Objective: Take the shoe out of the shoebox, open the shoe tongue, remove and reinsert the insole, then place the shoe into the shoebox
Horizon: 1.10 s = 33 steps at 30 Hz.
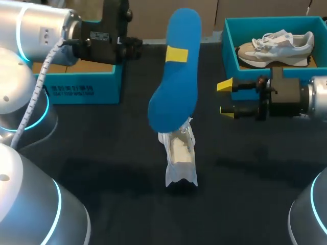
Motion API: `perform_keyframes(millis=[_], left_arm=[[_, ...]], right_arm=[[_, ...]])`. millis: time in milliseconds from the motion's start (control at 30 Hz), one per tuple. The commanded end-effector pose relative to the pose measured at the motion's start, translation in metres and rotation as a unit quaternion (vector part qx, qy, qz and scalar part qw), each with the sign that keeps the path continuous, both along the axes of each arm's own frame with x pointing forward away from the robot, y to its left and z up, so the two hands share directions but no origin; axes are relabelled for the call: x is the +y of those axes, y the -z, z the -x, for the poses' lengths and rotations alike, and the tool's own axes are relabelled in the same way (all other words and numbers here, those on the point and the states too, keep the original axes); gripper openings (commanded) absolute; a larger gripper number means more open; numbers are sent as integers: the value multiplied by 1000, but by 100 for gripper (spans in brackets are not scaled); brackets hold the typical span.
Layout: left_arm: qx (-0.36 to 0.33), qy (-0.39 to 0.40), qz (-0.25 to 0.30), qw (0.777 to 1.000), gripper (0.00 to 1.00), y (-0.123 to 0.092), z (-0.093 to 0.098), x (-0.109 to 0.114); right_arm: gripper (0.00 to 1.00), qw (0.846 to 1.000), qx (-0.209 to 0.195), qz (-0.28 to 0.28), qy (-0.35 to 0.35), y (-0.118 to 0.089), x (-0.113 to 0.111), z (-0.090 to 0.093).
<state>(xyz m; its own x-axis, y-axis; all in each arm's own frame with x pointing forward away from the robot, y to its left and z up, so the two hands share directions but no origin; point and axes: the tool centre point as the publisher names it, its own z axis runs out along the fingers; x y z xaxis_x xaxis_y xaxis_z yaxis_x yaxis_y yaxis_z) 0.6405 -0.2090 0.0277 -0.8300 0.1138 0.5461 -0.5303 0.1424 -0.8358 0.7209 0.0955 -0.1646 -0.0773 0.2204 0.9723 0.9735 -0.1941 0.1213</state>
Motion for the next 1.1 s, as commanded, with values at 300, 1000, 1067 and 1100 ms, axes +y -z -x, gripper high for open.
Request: perform_keyframes(millis=[300,1000,1067,1100], left_arm=[[-157,-29,66,985,0,11,5,19],[-247,6,93,965,0,39,5,28],[-279,15,96,955,0,46,6,29],[-301,22,101,948,0,49,6,30]], right_arm=[[100,1000,0,0,1,1,2,-1],[100,1000,0,0,1,1,2,-1],[100,1000,0,0,1,1,2,-1],[100,1000,0,0,1,1,2,-1]])
